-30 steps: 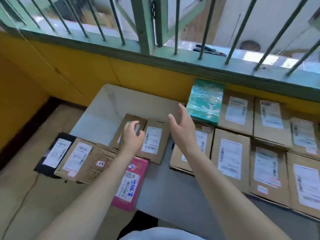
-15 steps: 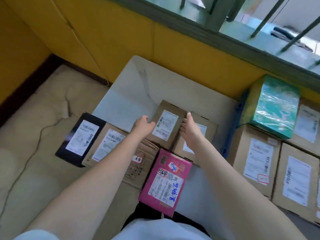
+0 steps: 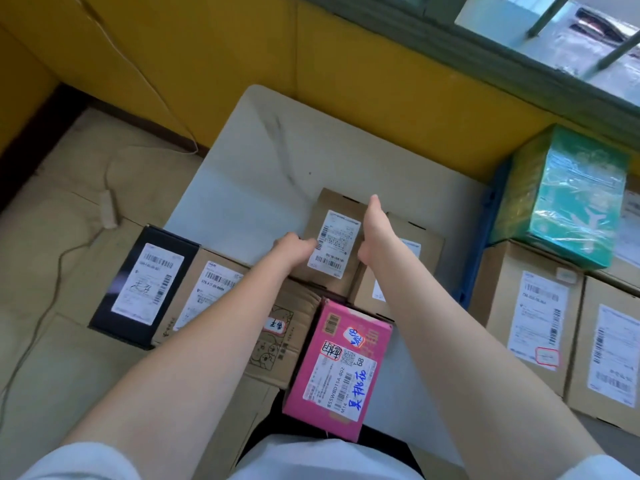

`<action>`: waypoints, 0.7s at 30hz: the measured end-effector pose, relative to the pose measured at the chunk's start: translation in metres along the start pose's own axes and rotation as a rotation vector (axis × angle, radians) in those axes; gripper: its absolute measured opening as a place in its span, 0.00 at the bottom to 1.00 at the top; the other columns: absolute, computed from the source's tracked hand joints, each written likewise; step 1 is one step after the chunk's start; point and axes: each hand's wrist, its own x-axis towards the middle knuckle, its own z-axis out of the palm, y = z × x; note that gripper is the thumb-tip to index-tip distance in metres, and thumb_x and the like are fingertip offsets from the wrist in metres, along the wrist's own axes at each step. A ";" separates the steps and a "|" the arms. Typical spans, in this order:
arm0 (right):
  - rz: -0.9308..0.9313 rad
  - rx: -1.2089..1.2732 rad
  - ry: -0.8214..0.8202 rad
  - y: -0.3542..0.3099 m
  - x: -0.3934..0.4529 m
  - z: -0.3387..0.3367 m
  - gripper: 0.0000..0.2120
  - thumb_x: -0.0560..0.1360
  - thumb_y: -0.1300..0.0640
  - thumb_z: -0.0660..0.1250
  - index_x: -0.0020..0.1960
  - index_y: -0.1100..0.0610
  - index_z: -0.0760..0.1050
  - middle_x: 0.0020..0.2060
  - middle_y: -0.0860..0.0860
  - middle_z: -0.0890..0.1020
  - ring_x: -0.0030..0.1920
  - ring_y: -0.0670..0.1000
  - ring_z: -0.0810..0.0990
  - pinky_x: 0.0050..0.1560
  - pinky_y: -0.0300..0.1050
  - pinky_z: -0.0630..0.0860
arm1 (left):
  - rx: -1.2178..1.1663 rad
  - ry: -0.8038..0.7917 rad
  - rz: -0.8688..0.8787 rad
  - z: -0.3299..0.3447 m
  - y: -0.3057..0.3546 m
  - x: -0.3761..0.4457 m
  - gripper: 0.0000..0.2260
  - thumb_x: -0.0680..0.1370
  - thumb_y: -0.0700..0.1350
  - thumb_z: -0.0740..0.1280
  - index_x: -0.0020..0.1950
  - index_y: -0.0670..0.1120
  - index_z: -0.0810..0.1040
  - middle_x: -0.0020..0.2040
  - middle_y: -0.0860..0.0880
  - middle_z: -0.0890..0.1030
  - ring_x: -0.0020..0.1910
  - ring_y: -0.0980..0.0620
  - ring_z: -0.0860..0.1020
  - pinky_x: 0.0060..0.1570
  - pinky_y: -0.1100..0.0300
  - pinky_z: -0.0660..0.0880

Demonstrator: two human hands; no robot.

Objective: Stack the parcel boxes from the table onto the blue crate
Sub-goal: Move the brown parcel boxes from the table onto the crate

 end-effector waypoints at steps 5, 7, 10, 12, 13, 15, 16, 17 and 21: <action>0.006 0.114 -0.013 -0.003 0.001 -0.007 0.32 0.81 0.36 0.53 0.78 0.53 0.56 0.66 0.56 0.72 0.63 0.58 0.77 0.58 0.56 0.70 | -0.199 -0.054 -0.037 -0.001 0.007 0.010 0.35 0.76 0.56 0.68 0.75 0.37 0.63 0.72 0.40 0.71 0.68 0.41 0.72 0.64 0.54 0.70; 0.014 0.158 -0.017 -0.001 0.003 -0.011 0.33 0.80 0.35 0.54 0.78 0.53 0.56 0.71 0.58 0.70 0.66 0.59 0.75 0.55 0.57 0.69 | -0.201 -0.037 -0.035 -0.002 0.010 0.007 0.33 0.77 0.51 0.69 0.75 0.36 0.62 0.71 0.39 0.71 0.68 0.41 0.72 0.58 0.57 0.69; 0.013 0.186 -0.018 0.002 0.007 -0.015 0.34 0.79 0.34 0.53 0.77 0.52 0.58 0.69 0.59 0.72 0.66 0.59 0.74 0.59 0.60 0.68 | -0.296 -0.075 -0.048 -0.001 0.010 0.009 0.28 0.76 0.50 0.69 0.71 0.37 0.68 0.61 0.40 0.80 0.56 0.44 0.80 0.53 0.55 0.77; 0.000 0.179 -0.014 0.003 0.012 -0.019 0.34 0.79 0.33 0.52 0.78 0.53 0.58 0.69 0.59 0.72 0.68 0.59 0.73 0.69 0.62 0.62 | -0.388 -0.110 -0.051 0.000 0.011 0.009 0.25 0.75 0.49 0.69 0.67 0.37 0.71 0.52 0.41 0.83 0.45 0.47 0.82 0.40 0.58 0.78; -0.001 0.173 -0.009 0.004 0.014 -0.021 0.35 0.79 0.33 0.52 0.78 0.53 0.58 0.70 0.59 0.72 0.69 0.59 0.72 0.71 0.63 0.59 | -0.420 -0.103 -0.044 0.000 0.011 0.008 0.26 0.74 0.48 0.70 0.67 0.37 0.69 0.52 0.41 0.83 0.44 0.47 0.82 0.38 0.58 0.78; 0.000 0.169 -0.012 0.004 0.018 -0.026 0.36 0.79 0.33 0.52 0.78 0.55 0.58 0.70 0.59 0.71 0.70 0.59 0.70 0.73 0.65 0.57 | -0.458 -0.061 0.007 0.000 0.013 0.006 0.28 0.74 0.46 0.72 0.69 0.40 0.66 0.57 0.40 0.81 0.47 0.45 0.82 0.41 0.55 0.80; -0.002 0.175 -0.025 0.005 0.018 -0.029 0.37 0.79 0.33 0.52 0.78 0.56 0.58 0.71 0.59 0.71 0.71 0.59 0.69 0.74 0.65 0.57 | -0.460 -0.042 0.050 -0.001 0.016 0.001 0.28 0.74 0.46 0.72 0.71 0.41 0.66 0.59 0.41 0.80 0.51 0.44 0.82 0.47 0.51 0.81; -0.011 0.180 -0.045 0.006 0.018 -0.031 0.36 0.79 0.34 0.53 0.78 0.57 0.58 0.71 0.60 0.70 0.72 0.59 0.68 0.73 0.65 0.59 | -0.457 -0.031 0.097 -0.004 0.018 -0.003 0.29 0.75 0.47 0.72 0.72 0.41 0.67 0.61 0.41 0.79 0.53 0.44 0.82 0.51 0.49 0.80; -0.152 0.120 -0.097 0.006 0.007 -0.040 0.28 0.81 0.40 0.57 0.74 0.55 0.64 0.66 0.54 0.73 0.63 0.53 0.75 0.70 0.54 0.69 | -0.492 0.030 0.249 -0.028 0.030 -0.033 0.21 0.78 0.49 0.69 0.68 0.43 0.73 0.59 0.45 0.82 0.49 0.49 0.83 0.39 0.59 0.79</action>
